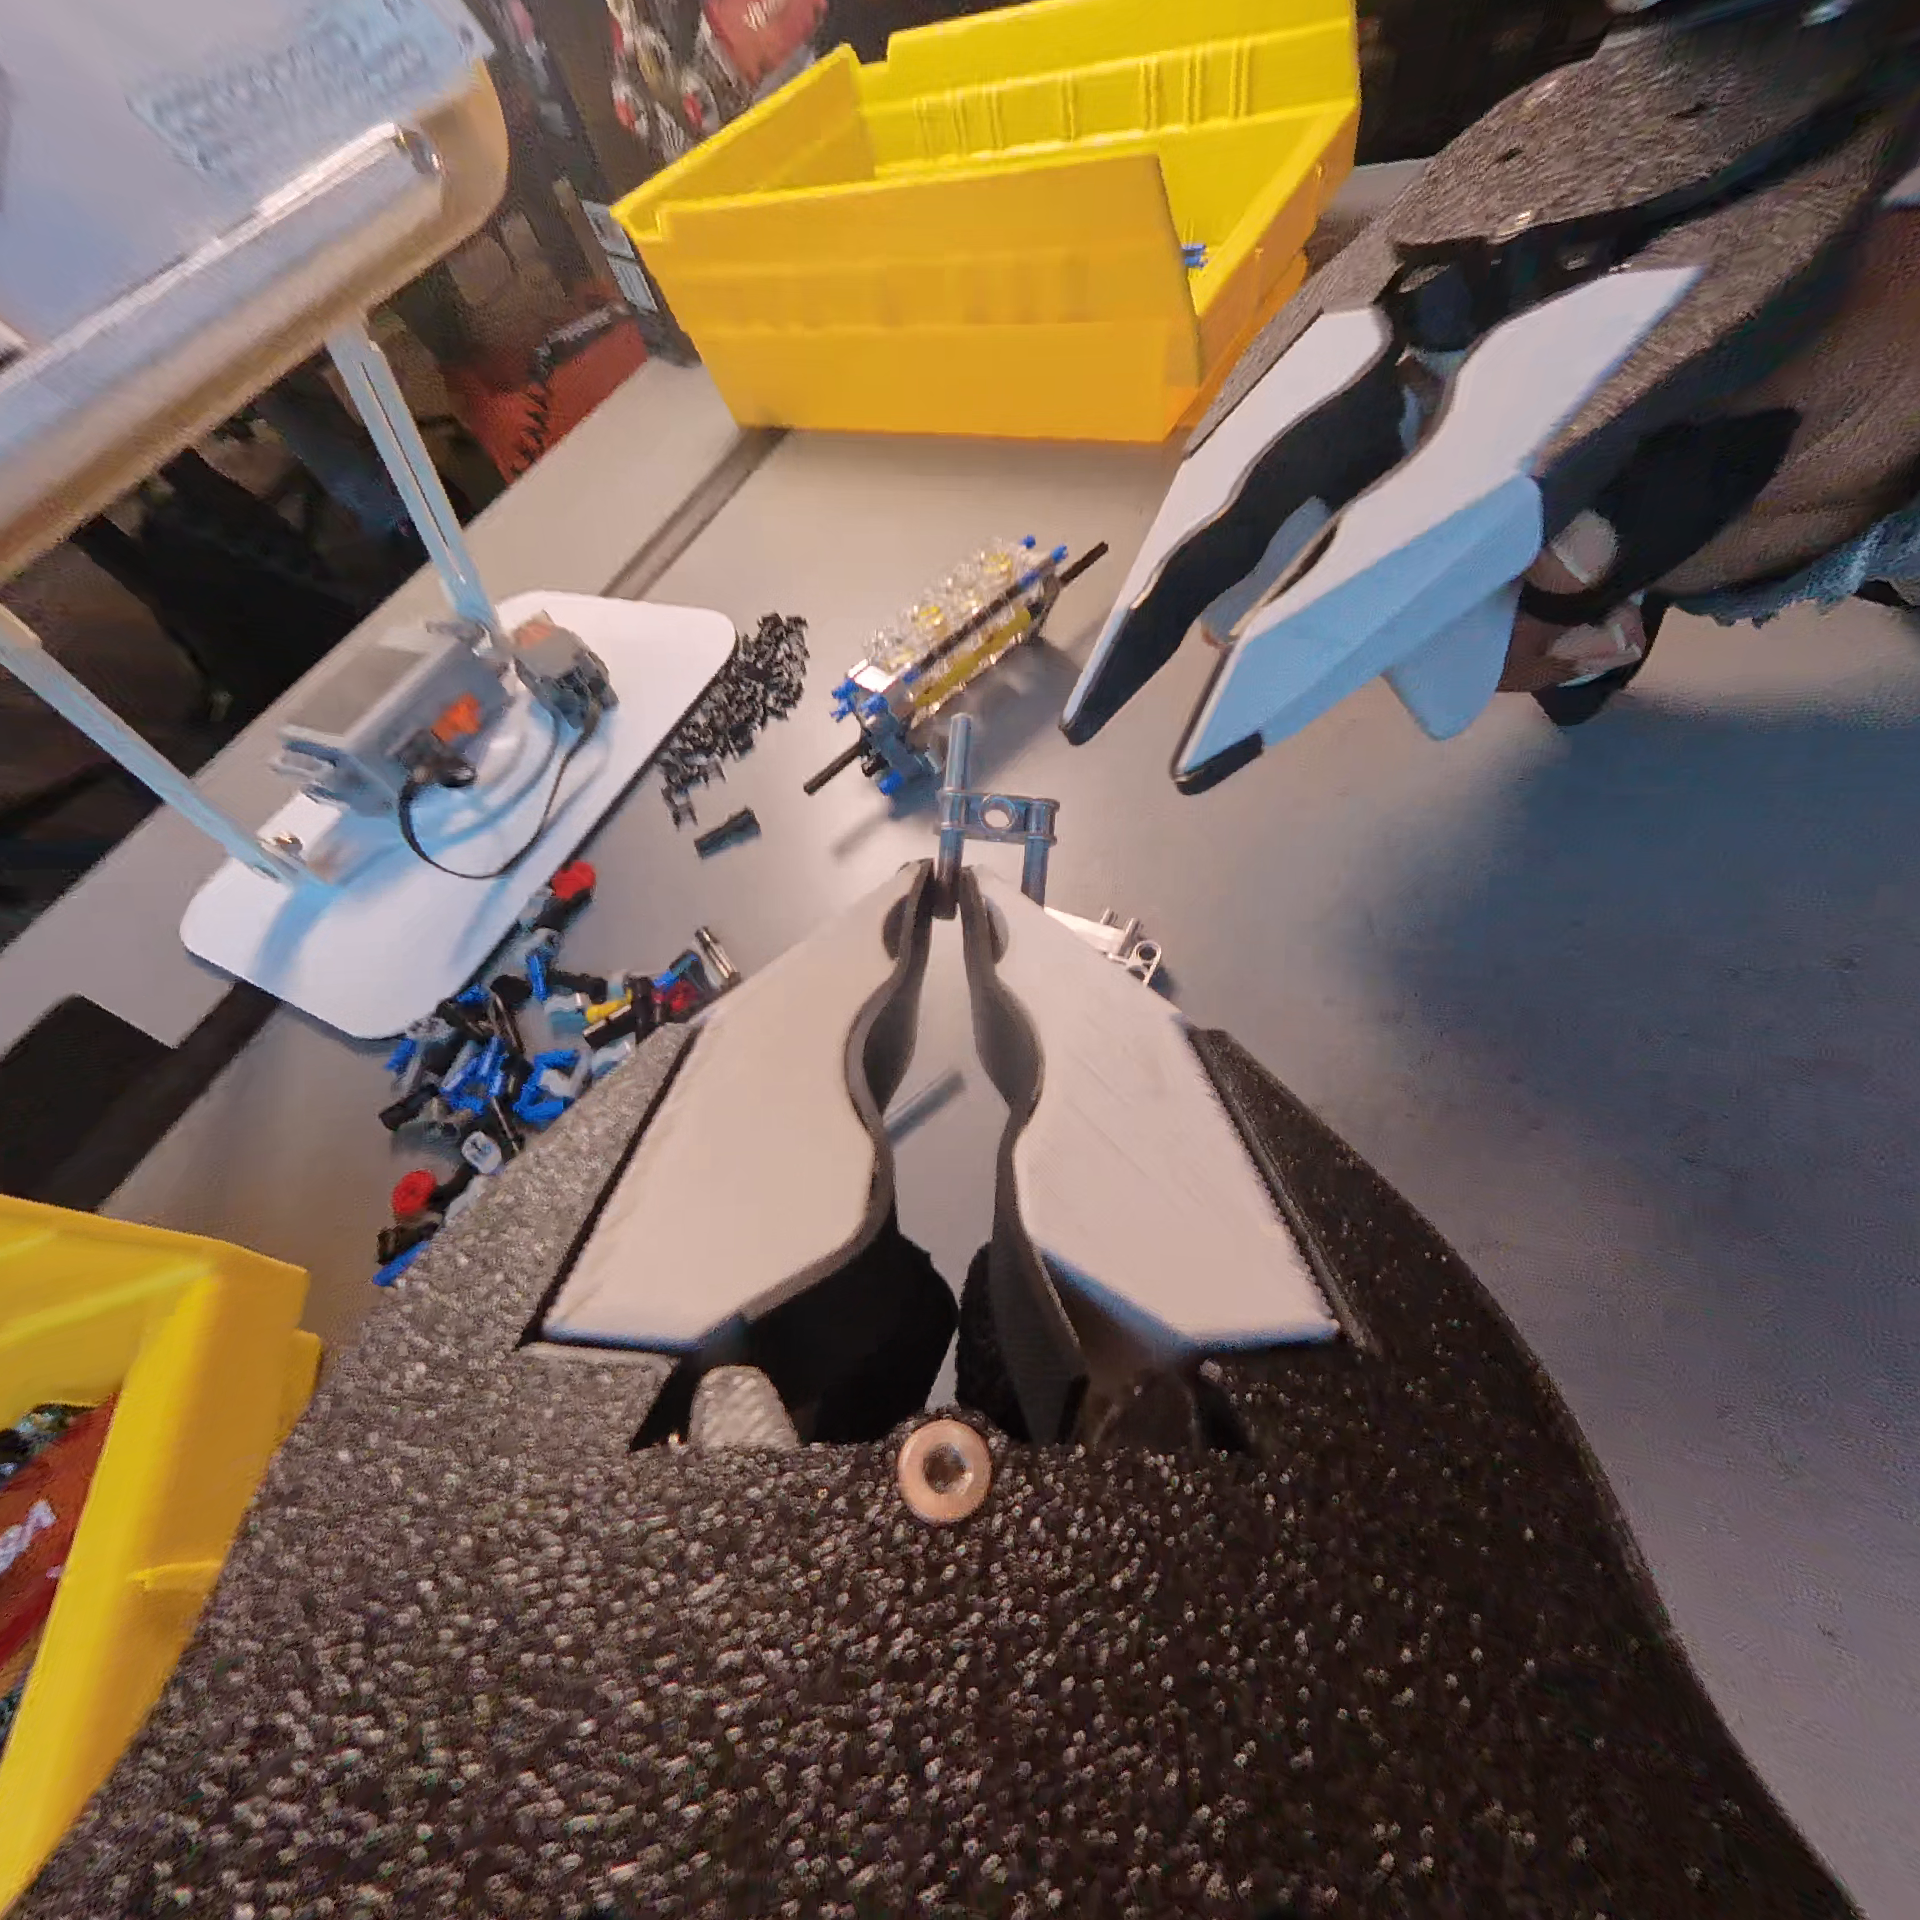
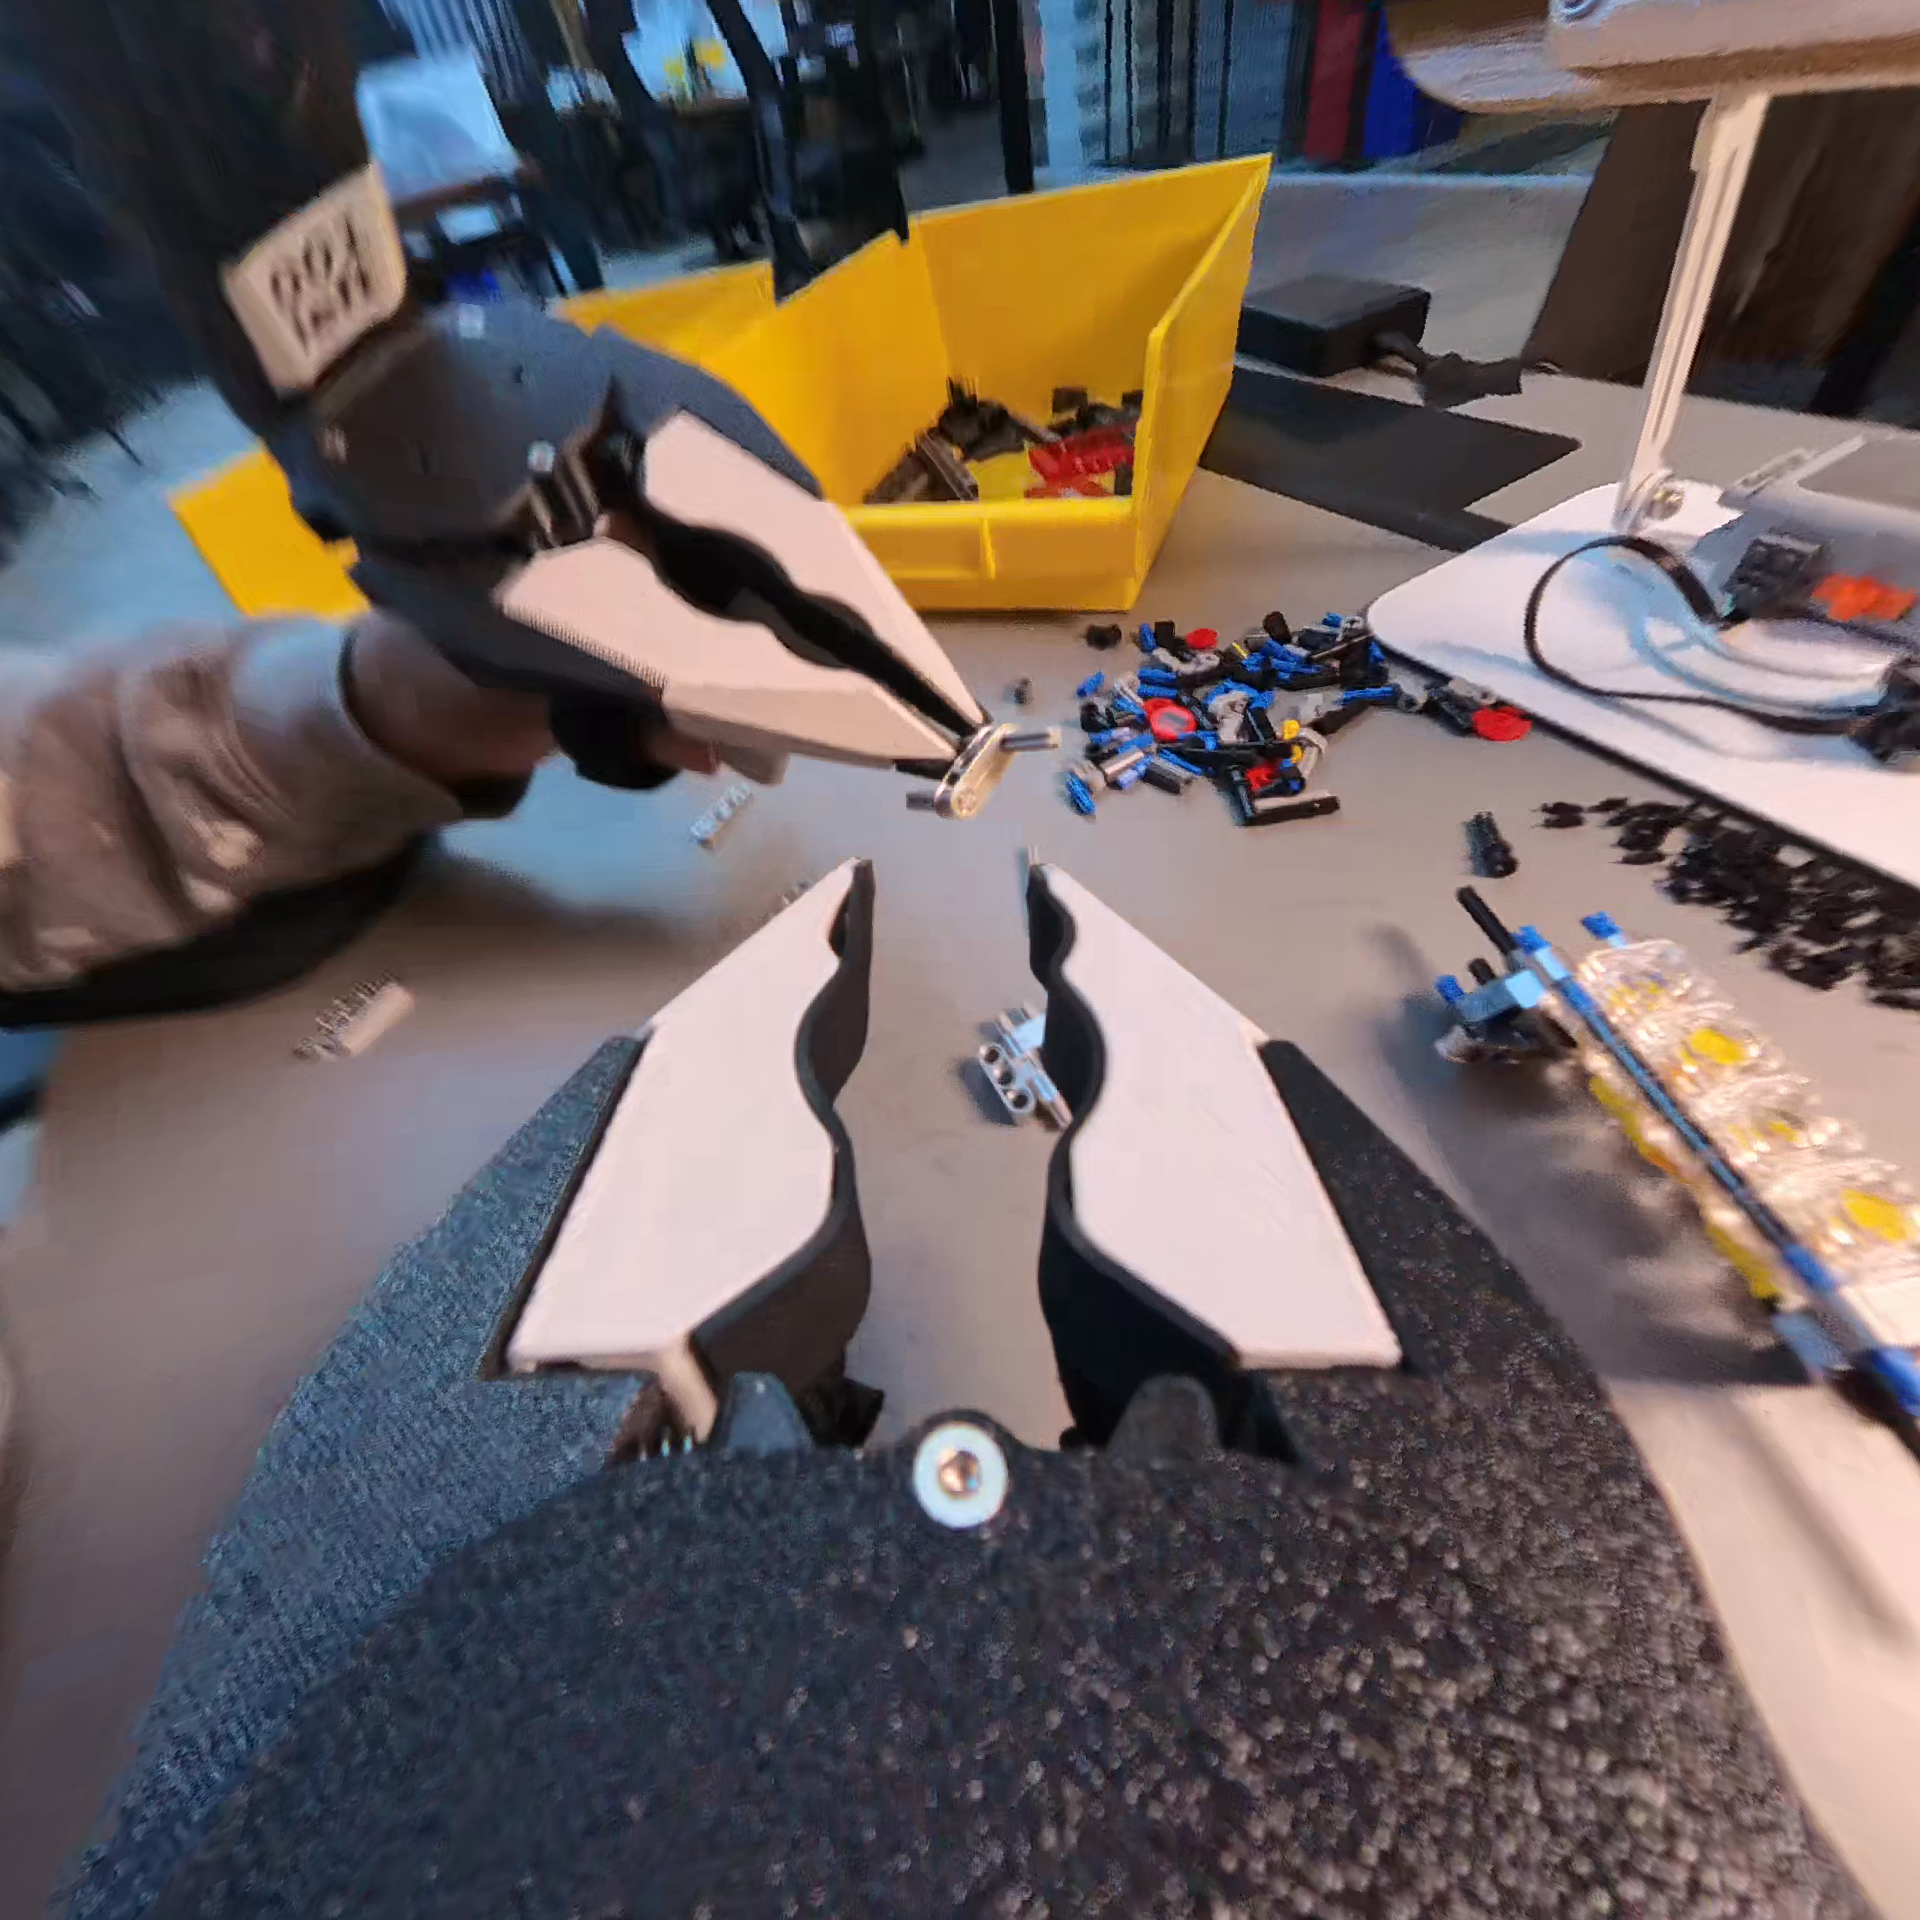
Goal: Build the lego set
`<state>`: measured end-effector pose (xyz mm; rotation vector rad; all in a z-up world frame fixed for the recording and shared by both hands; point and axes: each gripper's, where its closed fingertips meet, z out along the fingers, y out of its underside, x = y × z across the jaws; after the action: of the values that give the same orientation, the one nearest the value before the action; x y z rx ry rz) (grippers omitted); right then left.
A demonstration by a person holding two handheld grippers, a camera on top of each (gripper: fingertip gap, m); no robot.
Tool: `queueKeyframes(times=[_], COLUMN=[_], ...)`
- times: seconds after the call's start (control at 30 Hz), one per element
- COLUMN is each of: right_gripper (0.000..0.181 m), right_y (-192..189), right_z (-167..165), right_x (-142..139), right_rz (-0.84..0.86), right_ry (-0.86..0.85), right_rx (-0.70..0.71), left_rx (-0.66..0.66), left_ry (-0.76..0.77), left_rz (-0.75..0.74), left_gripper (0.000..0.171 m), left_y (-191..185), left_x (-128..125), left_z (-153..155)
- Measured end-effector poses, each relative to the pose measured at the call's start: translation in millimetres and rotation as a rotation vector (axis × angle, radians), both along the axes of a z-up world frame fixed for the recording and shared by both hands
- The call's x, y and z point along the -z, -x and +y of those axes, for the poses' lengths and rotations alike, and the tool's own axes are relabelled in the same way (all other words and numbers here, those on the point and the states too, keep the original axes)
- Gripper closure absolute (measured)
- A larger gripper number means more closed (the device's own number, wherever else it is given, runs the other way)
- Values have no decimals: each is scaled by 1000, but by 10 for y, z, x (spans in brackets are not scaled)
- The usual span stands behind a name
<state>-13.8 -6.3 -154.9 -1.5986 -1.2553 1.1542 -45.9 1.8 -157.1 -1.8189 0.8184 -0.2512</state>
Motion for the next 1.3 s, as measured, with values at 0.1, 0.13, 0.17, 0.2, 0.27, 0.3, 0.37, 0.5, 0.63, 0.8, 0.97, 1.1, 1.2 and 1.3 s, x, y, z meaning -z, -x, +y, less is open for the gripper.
queueKeyframes(times=[0.1, 0.13, 0.17, 0.2, 0.27, 0.3, 0.37, 0.5, 0.63, 0.8, 0.97, 1.1, 1.2, 1.3], right_gripper=[154, 155, 155, 156, 165, 168, 174, 176, 176, 176, 176, 176, 176, 176], right_y=[-12, -8, 1, 11, 28, 36, 54, 59, 78, 180, 209, 206, 212, 215], right_z=[42, 36, 17, 1, 5, 13, 14, -13, 34, 142, 178, 170, 172, 166], right_x=[-84, -92, -95, -104, -114, -105, -78, -4, 185, 463, 585, 619, 619, 623], right_rz=[87, 98, 103, 112, 126, 123, 109, 20, -204, -442, -556, -576, -575, -569], right_ry=[173, 197, 219, 241, 270, 272, 265, 199, 1, -143, -140, -153, -165, -165], right_rx=[-4, -12, -27, -39, -42, -42, -55, -147, -292, -439, -510, -504, -498, -499], left_rx=[-32, -42, -49, -56, -57, -58, -56, 27, 168, 270, 276, 285, 284, 286], left_ry=[-119, -142, -162, -185, -214, -216, -217, -127, 107, 269, 311, 334, 340, 342], left_rz=[71, 87, 104, 127, 147, 147, 161, 94, -91, -78, 22, 6, 18, 34], left_gripper=[169, 169, 169, 169, 169, 169, 168, 167, 155, 159, 166, 166, 165, 164], left_y=[-99, -127, -149, -162, -193, -203, -209, -244, -224, -134, -119, -134, -134, -140], left_x=[-93, -104, -112, -123, -141, -139, -113, 0, 117, 258, 452, 503, 524, 553], left_z=[-8, -10, -11, -9, -10, -10, -10, -46, -67, -8, 78, 83, 84, 81])
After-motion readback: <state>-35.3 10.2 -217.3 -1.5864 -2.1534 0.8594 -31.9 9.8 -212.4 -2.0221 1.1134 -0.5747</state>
